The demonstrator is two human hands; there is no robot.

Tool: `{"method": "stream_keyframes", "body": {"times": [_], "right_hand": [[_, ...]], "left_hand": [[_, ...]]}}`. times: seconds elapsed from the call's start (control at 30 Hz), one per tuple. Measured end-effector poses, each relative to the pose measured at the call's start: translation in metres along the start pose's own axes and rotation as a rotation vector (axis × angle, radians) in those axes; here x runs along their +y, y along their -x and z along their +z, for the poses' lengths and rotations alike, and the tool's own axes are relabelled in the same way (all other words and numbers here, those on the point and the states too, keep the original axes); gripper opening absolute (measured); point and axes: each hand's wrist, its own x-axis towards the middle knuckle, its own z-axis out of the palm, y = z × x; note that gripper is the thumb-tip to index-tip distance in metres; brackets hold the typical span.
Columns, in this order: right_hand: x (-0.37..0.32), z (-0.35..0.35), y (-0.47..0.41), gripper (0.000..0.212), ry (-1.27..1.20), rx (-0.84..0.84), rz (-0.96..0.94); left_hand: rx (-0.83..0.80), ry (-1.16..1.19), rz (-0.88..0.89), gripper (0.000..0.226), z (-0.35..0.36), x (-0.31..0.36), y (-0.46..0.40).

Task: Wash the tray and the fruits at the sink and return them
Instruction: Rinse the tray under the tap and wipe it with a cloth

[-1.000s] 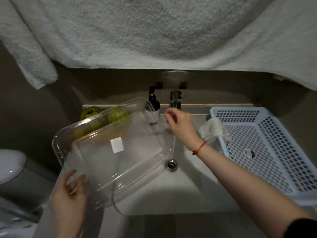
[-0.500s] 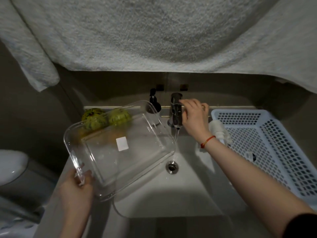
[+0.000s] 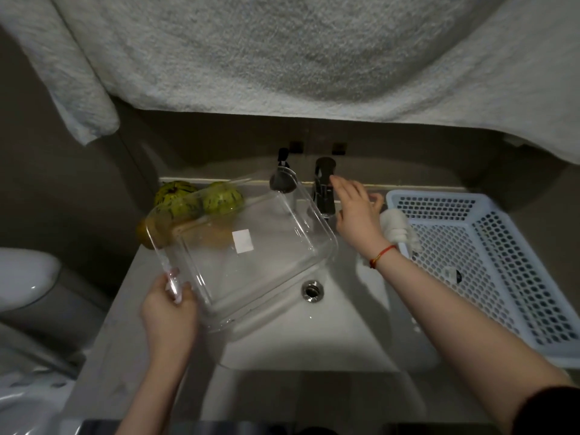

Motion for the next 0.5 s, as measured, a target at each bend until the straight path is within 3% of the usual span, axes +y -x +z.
{"method": "stream_keyframes", "body": {"times": [0.13, 0.33, 0.5], "right_hand": [[0.008, 0.003, 0.013, 0.074, -0.038, 0.04, 0.042], [0.052, 0.001, 0.02, 0.049, 0.0, 0.136, 0.257], [0.085, 0.002, 0.023, 0.04, 0.15, -0.116, 0.175]], "left_hand": [[-0.003, 0.02, -0.04, 0.036, 0.007, 0.009, -0.001], [0.019, 0.029, -0.047, 0.034, 0.015, 0.01, -0.003], [0.05, 0.04, -0.05, 0.036, 0.02, 0.009, -0.005]]}}
